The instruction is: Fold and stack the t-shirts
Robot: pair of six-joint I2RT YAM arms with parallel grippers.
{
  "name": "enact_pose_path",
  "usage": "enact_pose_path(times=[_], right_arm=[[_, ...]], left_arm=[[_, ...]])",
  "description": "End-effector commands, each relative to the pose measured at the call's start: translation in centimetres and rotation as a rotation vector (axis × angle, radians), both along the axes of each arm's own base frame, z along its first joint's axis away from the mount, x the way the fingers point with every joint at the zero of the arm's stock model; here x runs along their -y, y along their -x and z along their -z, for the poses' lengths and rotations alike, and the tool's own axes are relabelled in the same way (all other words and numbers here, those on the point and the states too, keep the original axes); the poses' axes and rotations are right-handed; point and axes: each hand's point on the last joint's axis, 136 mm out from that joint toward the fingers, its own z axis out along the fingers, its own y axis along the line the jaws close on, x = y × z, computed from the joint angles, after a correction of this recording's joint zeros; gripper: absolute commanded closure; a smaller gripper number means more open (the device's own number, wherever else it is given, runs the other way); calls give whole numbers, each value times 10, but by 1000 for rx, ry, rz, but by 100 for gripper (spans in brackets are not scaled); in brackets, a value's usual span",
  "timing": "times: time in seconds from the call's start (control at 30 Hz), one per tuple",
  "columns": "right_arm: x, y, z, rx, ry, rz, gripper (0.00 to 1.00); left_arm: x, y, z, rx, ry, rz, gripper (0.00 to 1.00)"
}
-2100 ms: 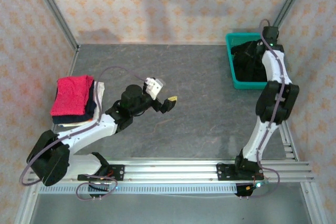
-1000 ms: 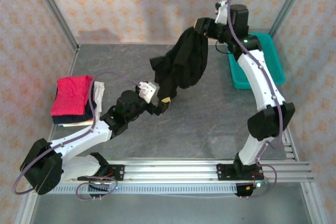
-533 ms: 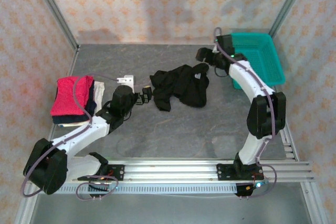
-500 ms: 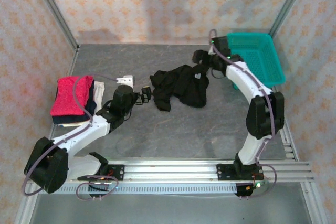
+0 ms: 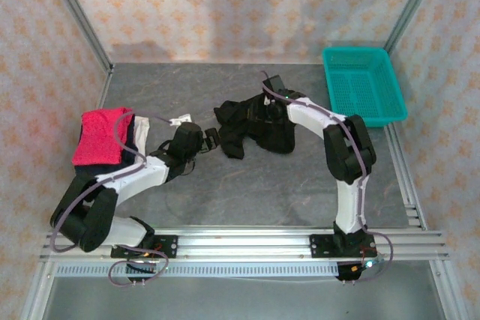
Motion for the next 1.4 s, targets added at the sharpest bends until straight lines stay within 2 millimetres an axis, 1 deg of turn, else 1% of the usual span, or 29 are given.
enact_pose_path(times=[0.0, 0.03, 0.1, 0.17, 0.2, 0.27, 0.37, 0.5, 0.57, 0.7, 0.83, 0.9, 0.97, 1.0, 1.1, 1.13, 1.17, 1.23, 1.3, 1.33, 1.37], right_arm=[[3, -8, 5, -21, 30, 17, 51], [4, -8, 8, -33, 25, 15, 57], [7, -9, 7, -39, 10, 18, 72], [14, -11, -6, -11, 2, 30, 95], [17, -12, -13, 7, -5, 36, 100], [21, -12, -36, 67, -36, 39, 100], [28, -9, -65, 133, -78, 44, 100], [39, -1, -101, 223, -131, 66, 100], [40, 4, -117, 255, -173, 68, 100], [48, 11, -143, 312, -189, 83, 100], [58, 15, -158, 357, -176, 107, 100], [62, 16, -159, 357, -171, 111, 100], [65, 17, -159, 356, -166, 117, 100], [67, 17, -159, 357, -166, 122, 100], [72, 20, -163, 367, -165, 131, 100], [75, 21, -167, 376, -164, 138, 100], [77, 21, -169, 380, -163, 141, 100], [83, 23, -172, 388, -155, 149, 100], [90, 26, -178, 399, -144, 161, 100], [97, 27, -182, 411, -133, 175, 100], [103, 28, -187, 425, -125, 188, 100]], left_arm=[[21, -14, -10, 16, 118, -2, 0], [24, -15, -7, 6, 126, -2, 0], [30, -17, -4, -6, 140, -3, 0], [36, -17, -1, -13, 155, -5, 3], [41, -17, -1, -15, 164, -1, 5], [49, -16, -1, -21, 180, 4, 9], [58, -12, -2, -32, 186, 0, 9], [63, -10, -1, -36, 202, -16, 10], [68, -11, 3, -51, 220, -17, 12], [76, -10, 11, -79, 258, -46, 15], [87, -13, 17, -106, 290, -57, 27], [92, -14, 19, -115, 293, -55, 33], [93, -15, 24, -131, 286, -59, 42], [93, -15, 27, -141, 277, -63, 44], [89, -13, 39, -166, 253, -84, 43], [89, -13, 43, -172, 254, -86, 46], [90, -13, 45, -176, 257, -87, 53], [92, -14, 47, -180, 264, -83, 74], [91, -15, 43, -170, 258, -84, 93], [88, -16, 37, -157, 246, -85, 100], [83, -16, 31, -143, 226, -88, 100]])
